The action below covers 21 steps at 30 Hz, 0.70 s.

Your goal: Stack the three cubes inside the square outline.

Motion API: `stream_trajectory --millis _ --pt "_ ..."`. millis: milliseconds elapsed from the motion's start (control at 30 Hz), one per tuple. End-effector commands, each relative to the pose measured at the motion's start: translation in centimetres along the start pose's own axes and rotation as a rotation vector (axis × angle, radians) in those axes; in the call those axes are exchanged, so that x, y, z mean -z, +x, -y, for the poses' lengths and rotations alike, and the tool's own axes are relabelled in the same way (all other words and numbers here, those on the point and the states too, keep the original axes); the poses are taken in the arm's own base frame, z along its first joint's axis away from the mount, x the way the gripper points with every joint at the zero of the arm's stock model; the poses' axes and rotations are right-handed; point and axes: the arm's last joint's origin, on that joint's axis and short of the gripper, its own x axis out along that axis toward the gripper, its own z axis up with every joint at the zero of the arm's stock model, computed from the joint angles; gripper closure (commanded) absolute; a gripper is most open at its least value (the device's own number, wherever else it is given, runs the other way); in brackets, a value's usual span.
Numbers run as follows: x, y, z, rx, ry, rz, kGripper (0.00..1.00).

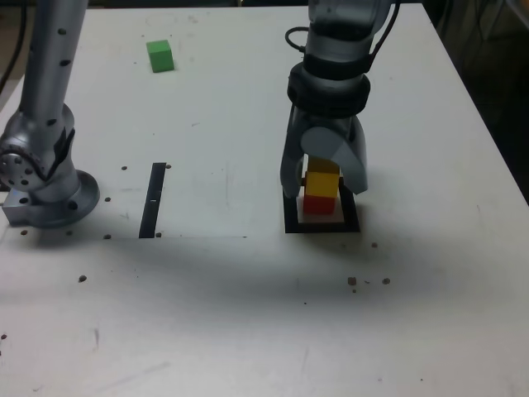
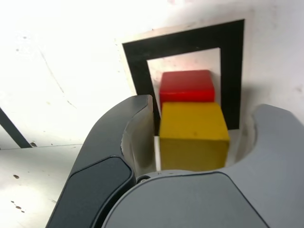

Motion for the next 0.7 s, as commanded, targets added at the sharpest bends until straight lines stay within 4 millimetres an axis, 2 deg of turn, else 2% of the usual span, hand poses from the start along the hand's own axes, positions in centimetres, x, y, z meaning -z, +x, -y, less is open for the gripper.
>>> stream_trajectory --millis 0,433,667 --pt "0.5 -0.4 -0.2 -0.007 -0.005 0.009 0.00" --pt "4.4 -3.5 -3.0 -0.069 -0.095 0.073 0.00" --pt "7.5 -3.9 -5.4 -0.074 -0.189 0.067 0.00"
